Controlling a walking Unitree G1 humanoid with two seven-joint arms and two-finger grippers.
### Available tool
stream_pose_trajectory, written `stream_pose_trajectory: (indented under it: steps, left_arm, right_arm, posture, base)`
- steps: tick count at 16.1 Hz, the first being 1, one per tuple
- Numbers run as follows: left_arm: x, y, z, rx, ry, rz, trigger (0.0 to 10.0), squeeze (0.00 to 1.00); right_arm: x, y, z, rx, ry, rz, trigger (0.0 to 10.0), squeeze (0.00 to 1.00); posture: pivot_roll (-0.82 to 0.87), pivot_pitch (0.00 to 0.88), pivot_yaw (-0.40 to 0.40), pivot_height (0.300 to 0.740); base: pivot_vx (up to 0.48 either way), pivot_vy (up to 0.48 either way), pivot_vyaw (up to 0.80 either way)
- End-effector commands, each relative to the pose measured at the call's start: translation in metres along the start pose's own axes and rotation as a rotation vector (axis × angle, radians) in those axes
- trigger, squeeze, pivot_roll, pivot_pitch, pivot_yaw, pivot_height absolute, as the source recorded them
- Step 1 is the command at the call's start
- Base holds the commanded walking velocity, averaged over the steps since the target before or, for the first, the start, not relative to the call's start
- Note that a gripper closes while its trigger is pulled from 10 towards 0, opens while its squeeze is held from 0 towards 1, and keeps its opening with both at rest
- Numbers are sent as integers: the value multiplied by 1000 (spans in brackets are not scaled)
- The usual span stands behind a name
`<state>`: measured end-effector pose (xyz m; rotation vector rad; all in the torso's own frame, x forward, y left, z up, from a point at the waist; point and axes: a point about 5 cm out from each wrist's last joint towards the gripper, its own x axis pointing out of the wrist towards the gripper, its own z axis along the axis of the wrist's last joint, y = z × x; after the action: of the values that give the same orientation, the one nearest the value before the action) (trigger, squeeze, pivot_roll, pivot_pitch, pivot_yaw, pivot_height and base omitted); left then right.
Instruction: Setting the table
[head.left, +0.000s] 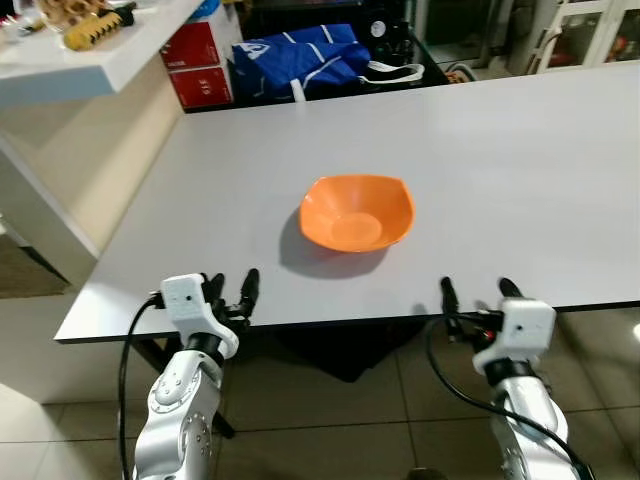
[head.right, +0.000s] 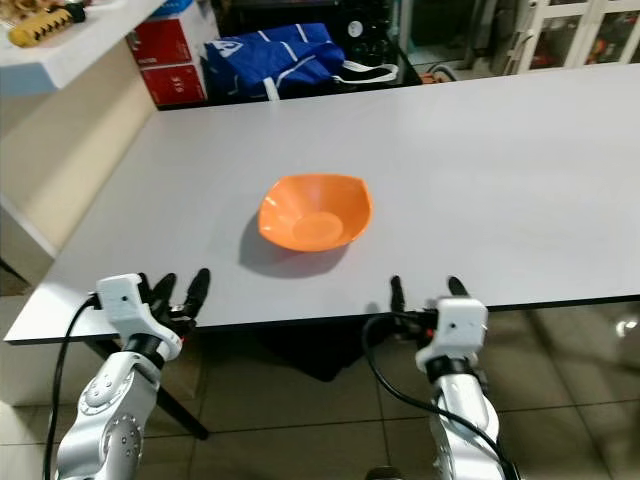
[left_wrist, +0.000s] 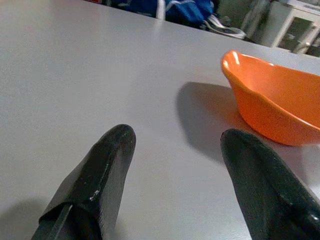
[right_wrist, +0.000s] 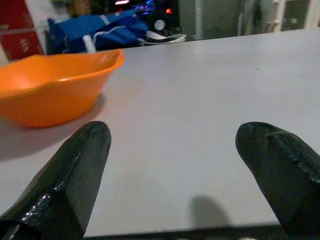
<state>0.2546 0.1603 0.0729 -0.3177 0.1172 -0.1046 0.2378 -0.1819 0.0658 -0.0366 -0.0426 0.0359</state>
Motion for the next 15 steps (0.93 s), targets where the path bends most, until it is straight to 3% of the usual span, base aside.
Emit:
stream_pose_trajectory:
  steps: [1, 2, 6, 11, 15]
  left_arm:
    - [2, 5, 3, 26, 0, 0, 10000, 0]
    - [2, 8, 4, 60, -4, 8, 10000, 0]
    - [3, 4, -1, 42, -13, 11, 10000, 0]
    - [28, -23, 2, 61, 5, -156, 10000, 0]
    - [39, -34, 2, 41, 4, -182, 10000, 0]
  right_arm:
    - [10, 12, 6, -23, -21, 67, 10000, 0]
    - [16, 14, 11, -29, -36, 88, 10000, 0]
    - [27, 10, 15, -71, -35, 120, 10000, 0]
    - [15, -6, 16, -85, -50, 15, 10000, 0]
    - [9, -13, 16, -116, -48, 6, 10000, 0]
  posture:
    - [-209, 0, 114, 736]
    - [-202, 0, 101, 736]
    - [-191, 0, 57, 736]
    - [-354, 0, 164, 736]
    - [-386, 0, 166, 736]
  base:
    - [0, 0, 0]
    - [0, 0, 0]
    - [0, 0, 0]
    - [0, 0, 0]
    - [0, 0, 0]
